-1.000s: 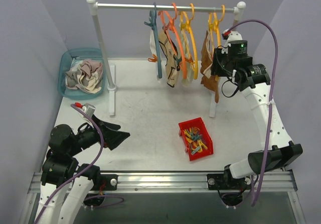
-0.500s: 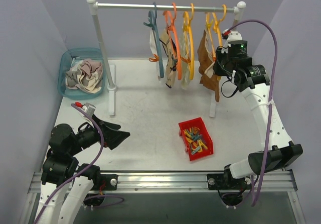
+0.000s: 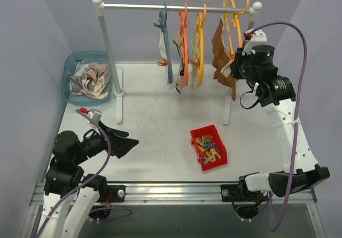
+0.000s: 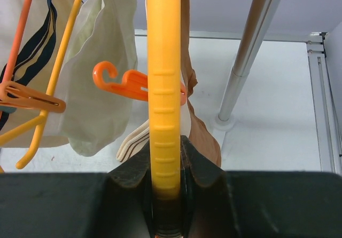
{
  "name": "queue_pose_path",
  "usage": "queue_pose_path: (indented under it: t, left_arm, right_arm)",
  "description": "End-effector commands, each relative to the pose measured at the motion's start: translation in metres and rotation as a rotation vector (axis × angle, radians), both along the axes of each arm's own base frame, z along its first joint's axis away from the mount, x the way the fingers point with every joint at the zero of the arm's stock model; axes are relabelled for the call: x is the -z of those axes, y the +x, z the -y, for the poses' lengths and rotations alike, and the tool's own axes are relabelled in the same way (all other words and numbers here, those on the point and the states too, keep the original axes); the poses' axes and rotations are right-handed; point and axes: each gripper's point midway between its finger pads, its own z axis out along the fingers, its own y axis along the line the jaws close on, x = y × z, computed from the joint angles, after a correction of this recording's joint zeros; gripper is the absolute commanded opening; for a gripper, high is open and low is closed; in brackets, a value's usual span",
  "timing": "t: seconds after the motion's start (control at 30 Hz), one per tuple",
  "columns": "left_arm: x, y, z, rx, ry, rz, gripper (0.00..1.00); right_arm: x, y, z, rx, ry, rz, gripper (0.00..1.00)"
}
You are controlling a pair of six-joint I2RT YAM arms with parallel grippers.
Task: Remove the underwear clipped to the hanger
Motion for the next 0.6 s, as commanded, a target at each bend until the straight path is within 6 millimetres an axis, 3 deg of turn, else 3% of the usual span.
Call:
queue_pose_path:
  t: [0.0, 0.23, 0.27, 0.33, 0.57]
  left_arm:
    - [-0.015, 0.003, 0.001, 0.002, -0.015, 0.053, 0.94]
    - [-0.018, 0.007, 0.0, -0.012, -0.01, 0.061, 0.94]
    - [-0.019, 0.007, 0.0, -0.013, -0.012, 0.063, 0.94]
    - [-0.021, 0.01, 0.001, -0.013, -0.017, 0.068, 0.94]
    - [-0.036, 0.019, 0.005, 0.002, -0.024, 0.095, 0.94]
  right_arm:
    - [-0.033, -0.001, -0.001, -0.007, 0.017, 0.121, 0.0]
    - [0.003, -0.026, -0.003, -0.006, 0.013, 0.031, 0.0]
    - [0.018, -0.03, -0.004, -0.006, 0.012, -0.002, 0.0]
    - [0.029, -0.041, -0.003, -0.004, 0.013, -0.019, 0.0]
    - [0.044, -0.079, 0.0, 0.0, 0.055, -0.026, 0.0]
